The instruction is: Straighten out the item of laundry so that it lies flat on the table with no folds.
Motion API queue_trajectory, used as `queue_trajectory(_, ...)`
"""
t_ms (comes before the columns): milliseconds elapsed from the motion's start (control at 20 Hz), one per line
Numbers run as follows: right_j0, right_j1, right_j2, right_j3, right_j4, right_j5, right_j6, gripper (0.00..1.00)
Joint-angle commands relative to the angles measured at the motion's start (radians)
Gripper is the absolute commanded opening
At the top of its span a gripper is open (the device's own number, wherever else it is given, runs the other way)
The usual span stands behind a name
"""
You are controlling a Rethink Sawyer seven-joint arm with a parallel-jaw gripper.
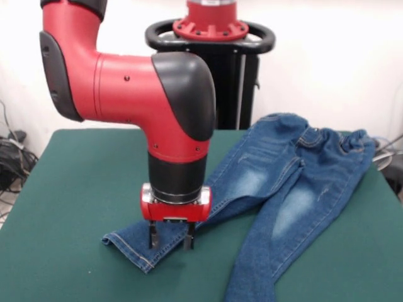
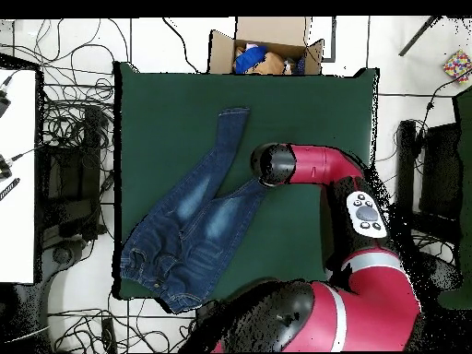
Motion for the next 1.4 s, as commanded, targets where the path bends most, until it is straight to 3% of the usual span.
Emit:
queue_trajectory(50,0.020,0.046,0.094,-0.009,-0.060,0.020,-0.126,1.00)
queue_trajectory(650,-0.017,0.055,0.107,-0.016,-0.076,0.033,-0.164,1.00)
queue_trajectory(1400,-0.039,-0.056,0.131,-0.016,-0.048,0.169,-0.223,1.00)
